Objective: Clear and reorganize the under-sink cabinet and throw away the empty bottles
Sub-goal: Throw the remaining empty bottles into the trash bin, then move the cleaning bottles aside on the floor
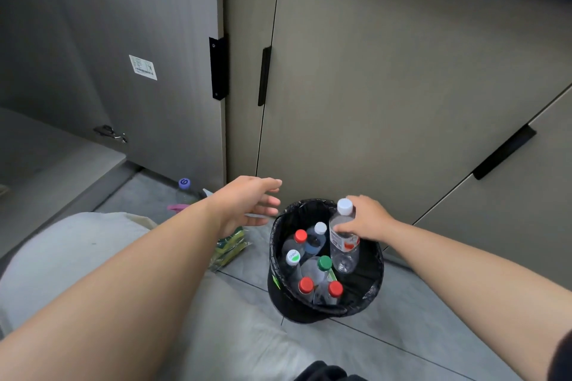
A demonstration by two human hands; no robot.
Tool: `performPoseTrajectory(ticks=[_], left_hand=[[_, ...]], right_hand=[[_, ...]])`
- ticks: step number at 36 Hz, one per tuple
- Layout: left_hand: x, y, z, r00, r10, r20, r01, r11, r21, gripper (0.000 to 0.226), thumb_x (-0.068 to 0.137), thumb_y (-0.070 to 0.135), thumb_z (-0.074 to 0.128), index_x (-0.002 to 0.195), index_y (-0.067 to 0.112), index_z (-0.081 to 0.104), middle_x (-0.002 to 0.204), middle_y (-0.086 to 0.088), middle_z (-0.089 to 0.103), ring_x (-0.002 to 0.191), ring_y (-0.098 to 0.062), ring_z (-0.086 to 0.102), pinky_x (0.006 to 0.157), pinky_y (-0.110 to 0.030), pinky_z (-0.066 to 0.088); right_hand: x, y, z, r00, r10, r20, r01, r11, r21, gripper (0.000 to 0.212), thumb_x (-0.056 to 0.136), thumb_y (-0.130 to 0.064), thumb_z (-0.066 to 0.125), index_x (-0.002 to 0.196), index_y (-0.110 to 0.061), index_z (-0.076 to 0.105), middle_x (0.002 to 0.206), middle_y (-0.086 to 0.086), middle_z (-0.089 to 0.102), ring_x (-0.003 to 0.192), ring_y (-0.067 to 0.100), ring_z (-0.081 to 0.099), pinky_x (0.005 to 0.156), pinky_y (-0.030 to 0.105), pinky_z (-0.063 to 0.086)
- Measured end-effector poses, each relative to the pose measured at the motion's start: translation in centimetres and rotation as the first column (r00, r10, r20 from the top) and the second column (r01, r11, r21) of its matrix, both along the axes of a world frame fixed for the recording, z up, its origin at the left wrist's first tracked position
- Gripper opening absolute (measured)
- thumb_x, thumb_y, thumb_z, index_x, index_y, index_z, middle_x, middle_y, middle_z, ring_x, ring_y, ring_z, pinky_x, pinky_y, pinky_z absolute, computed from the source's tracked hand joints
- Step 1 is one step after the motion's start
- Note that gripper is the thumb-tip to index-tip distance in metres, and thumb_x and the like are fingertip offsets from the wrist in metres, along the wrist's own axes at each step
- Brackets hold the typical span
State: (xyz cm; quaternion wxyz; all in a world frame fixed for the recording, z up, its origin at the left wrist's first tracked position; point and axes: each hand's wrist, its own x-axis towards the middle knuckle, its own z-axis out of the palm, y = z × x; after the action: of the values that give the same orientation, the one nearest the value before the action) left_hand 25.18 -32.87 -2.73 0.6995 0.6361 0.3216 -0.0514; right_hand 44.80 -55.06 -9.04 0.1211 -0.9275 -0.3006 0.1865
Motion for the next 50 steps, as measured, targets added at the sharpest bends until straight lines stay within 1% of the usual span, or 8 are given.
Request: performPoseTrajectory(ticks=[17, 24, 27, 30, 32, 35, 42, 50], left_hand=[[-0.1, 1.2, -1.2, 0.990, 0.096, -0.101, -0.090, 0.994, 0.060, 0.024, 0.098, 0.027, 0.061, 0.115, 0.010, 0.064, 0.097, -0.010, 0.071, 0.080, -0.023, 0.068, 0.082, -0.038, 0.057], [-1.1, 3.9, -0.4, 0.988, 0.074, -0.132, -0.036, 0.963, 0.268, 0.017, 0.099, 0.025, 0.058, 0.107, 0.012, 0.065, 0.100, -0.010, 0.072, 0.081, -0.019, 0.067, 0.077, -0.035, 0.057], [-1.9, 7.1, 0.8, 0.972, -0.031, -0.232, 0.155, 0.826, 0.541, 0.012, 0.096, 0.027, 0.057, 0.097, 0.019, 0.066, 0.094, -0.006, 0.073, 0.084, -0.021, 0.070, 0.068, -0.031, 0.056], [-3.4, 10.7, 2.1, 0.912, -0.094, -0.399, 0.385, 0.530, 0.755, 0.016, 0.092, 0.032, 0.056, 0.091, 0.022, 0.068, 0.095, -0.001, 0.072, 0.088, -0.023, 0.068, 0.074, -0.032, 0.055], [-4.8, 13.2, 2.3, 0.877, -0.080, -0.474, 0.466, 0.379, 0.799, 0.023, 0.093, 0.034, 0.054, 0.098, 0.017, 0.069, 0.100, -0.004, 0.073, 0.095, -0.029, 0.066, 0.081, -0.034, 0.055], [-7.2, 16.7, 1.8, 0.841, -0.027, -0.540, 0.520, 0.315, 0.794, 0.022, 0.092, 0.038, 0.052, 0.104, 0.024, 0.064, 0.108, 0.002, 0.072, 0.105, -0.028, 0.063, 0.087, -0.037, 0.055], [-11.2, 22.3, -2.8, 0.857, -0.024, -0.515, 0.474, 0.432, 0.767, 0.021, 0.096, 0.033, 0.054, 0.113, 0.027, 0.064, 0.112, 0.005, 0.069, 0.095, -0.017, 0.057, 0.076, -0.025, 0.041], [-14.4, 26.4, -10.5, 0.906, -0.061, -0.418, 0.348, 0.669, 0.657, 0.012, 0.098, 0.035, 0.055, 0.105, 0.033, 0.064, 0.100, 0.014, 0.065, 0.081, 0.000, 0.057, 0.067, -0.019, 0.040]], right_hand=[[-2.5, -0.2, -5.0, 0.995, 0.093, 0.035, -0.077, 0.945, -0.317, 0.024, 0.081, -0.011, 0.057, 0.097, -0.028, 0.062, 0.115, 0.000, 0.059, 0.106, 0.025, 0.058, 0.082, 0.032, 0.049], [-4.2, 6.2, -1.6, 0.932, 0.327, 0.154, -0.327, 0.945, -0.028, 0.013, 0.087, -0.021, 0.053, 0.095, -0.026, 0.062, 0.104, -0.004, 0.054, 0.108, 0.021, 0.050, 0.087, 0.037, 0.047], [-5.5, 10.0, -0.5, 0.877, 0.457, 0.148, -0.471, 0.879, 0.078, 0.013, 0.089, -0.022, 0.052, 0.096, -0.027, 0.062, 0.100, -0.009, 0.049, 0.104, 0.016, 0.048, 0.085, 0.033, 0.044], [-6.6, 14.0, 0.0, 0.839, 0.531, 0.114, -0.543, 0.826, 0.150, 0.016, 0.091, -0.022, 0.052, 0.099, -0.028, 0.063, 0.099, -0.011, 0.045, 0.098, 0.009, 0.045, 0.082, 0.029, 0.040], [-7.2, 16.6, 0.1, 0.819, 0.567, 0.083, -0.572, 0.801, 0.176, 0.016, 0.090, -0.023, 0.053, 0.100, -0.029, 0.064, 0.100, -0.011, 0.046, 0.092, 0.006, 0.044, 0.080, 0.028, 0.039], [-7.9, 20.4, -0.5, 0.804, 0.594, 0.025, -0.589, 0.789, 0.173, 0.015, 0.088, -0.026, 0.055, 0.099, -0.031, 0.063, 0.099, -0.011, 0.045, 0.082, 0.007, 0.047, 0.078, 0.028, 0.041], [-7.6, 28.5, -5.2, 0.833, 0.526, -0.172, -0.536, 0.844, -0.014, 0.043, 0.085, -0.024, 0.062, 0.128, -0.024, 0.056, 0.118, 0.007, 0.049, 0.100, 0.024, 0.060, 0.095, 0.035, 0.048], [-6.8, 34.5, -12.0, 0.870, 0.449, -0.204, -0.485, 0.853, -0.192, 0.056, 0.089, -0.021, 0.058, 0.144, -0.022, 0.046, 0.143, 0.015, 0.048, 0.132, 0.029, 0.045, 0.109, 0.031, 0.039]])
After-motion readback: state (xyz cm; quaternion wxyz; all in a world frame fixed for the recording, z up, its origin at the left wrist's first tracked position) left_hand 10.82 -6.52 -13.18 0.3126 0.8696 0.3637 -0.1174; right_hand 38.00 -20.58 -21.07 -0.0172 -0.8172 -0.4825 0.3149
